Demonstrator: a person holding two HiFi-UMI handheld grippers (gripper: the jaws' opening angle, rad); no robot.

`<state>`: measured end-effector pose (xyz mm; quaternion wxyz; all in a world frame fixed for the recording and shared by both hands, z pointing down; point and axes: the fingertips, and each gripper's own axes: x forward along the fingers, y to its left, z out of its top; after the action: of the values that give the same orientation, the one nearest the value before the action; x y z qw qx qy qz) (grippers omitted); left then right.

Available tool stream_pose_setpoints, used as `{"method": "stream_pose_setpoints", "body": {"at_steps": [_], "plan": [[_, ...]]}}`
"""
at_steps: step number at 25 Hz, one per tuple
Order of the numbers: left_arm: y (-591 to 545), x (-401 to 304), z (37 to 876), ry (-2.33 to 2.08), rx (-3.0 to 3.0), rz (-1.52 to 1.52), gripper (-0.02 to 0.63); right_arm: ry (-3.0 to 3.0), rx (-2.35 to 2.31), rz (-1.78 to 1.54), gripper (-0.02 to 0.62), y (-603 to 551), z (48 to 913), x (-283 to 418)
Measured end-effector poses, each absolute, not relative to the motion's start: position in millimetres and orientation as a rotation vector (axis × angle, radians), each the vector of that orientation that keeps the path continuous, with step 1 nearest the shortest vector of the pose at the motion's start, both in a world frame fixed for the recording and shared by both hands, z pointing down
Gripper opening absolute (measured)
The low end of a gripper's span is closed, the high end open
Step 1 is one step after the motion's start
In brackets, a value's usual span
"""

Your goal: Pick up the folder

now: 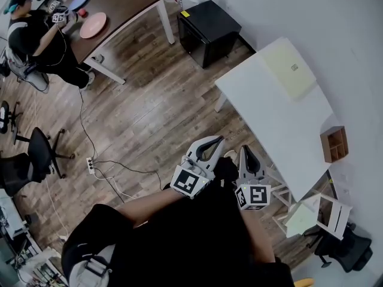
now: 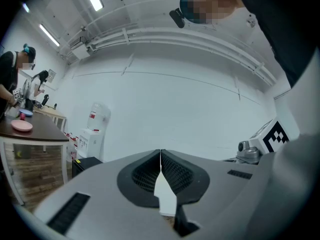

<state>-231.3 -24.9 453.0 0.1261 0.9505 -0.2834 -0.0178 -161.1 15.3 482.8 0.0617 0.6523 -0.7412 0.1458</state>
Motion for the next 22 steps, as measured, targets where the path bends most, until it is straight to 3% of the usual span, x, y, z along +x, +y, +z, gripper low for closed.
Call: {"method": "stream_pose_setpoints", "body": {"at_steps": [14,22], "plan": [[-71,-198,460,-0.793,2.762,0.055,0.015,-2.235,2.099,0.387,0.038,-30,483,-102],[-123,-136,466,-0.74,2.8,0.108,0.015,-2.164,2.216,0.471,0.038,-69,490,-38]]}}
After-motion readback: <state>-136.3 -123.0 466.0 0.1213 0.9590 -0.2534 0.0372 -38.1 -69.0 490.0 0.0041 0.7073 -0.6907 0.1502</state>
